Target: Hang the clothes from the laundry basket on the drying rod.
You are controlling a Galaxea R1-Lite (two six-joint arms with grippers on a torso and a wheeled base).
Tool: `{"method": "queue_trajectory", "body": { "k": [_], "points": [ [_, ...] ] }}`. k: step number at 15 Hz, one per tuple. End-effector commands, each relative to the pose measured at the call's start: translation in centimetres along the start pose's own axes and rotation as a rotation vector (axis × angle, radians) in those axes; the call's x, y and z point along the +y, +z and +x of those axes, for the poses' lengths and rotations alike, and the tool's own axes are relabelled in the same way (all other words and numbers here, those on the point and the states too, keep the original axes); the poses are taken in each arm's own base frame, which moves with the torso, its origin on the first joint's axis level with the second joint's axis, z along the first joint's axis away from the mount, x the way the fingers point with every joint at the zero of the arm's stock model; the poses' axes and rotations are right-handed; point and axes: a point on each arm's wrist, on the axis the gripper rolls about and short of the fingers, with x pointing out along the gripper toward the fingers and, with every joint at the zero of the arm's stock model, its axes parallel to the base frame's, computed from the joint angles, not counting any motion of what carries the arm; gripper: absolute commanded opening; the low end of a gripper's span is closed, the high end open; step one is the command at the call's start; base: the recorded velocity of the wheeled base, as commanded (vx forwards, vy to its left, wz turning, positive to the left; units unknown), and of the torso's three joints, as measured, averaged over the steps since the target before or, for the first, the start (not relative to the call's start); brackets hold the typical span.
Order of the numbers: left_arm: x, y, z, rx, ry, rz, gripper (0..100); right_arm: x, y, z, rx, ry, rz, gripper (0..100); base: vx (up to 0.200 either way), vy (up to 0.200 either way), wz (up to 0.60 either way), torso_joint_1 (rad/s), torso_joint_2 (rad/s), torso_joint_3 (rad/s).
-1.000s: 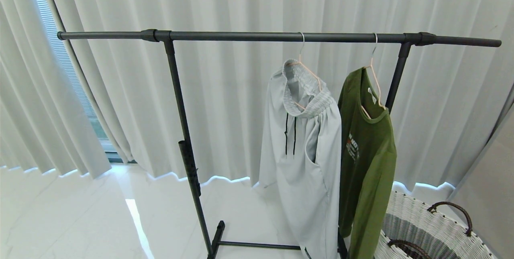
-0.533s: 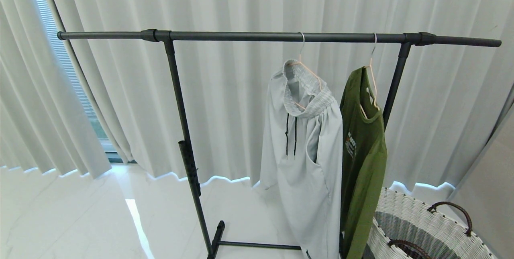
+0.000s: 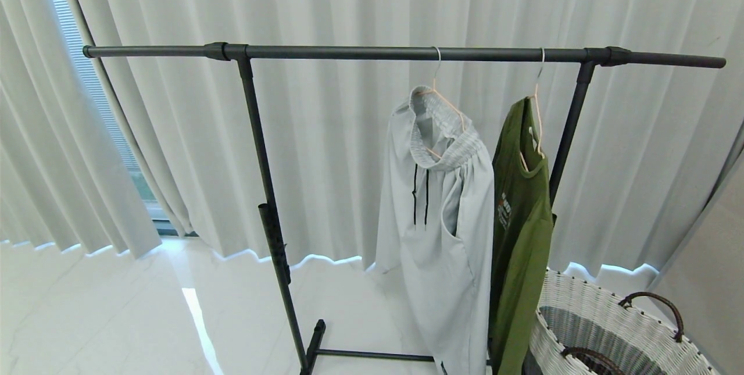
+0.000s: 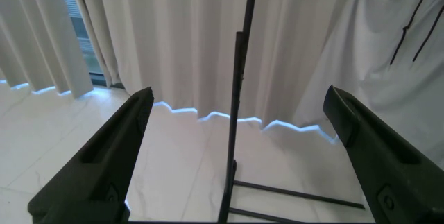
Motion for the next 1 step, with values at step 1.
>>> {"method": "queue_trajectory", "body": {
  "k": [1],
  "points": [
    [0.0, 0.0, 0.0, -0.001, 0.001, 0.0, 100, 0.0, 0.0, 0.0, -0.001, 0.001, 0.001, 100, 0.0, 0.0, 0.0, 0.0, 0.0, 0.0]
  ]
}}
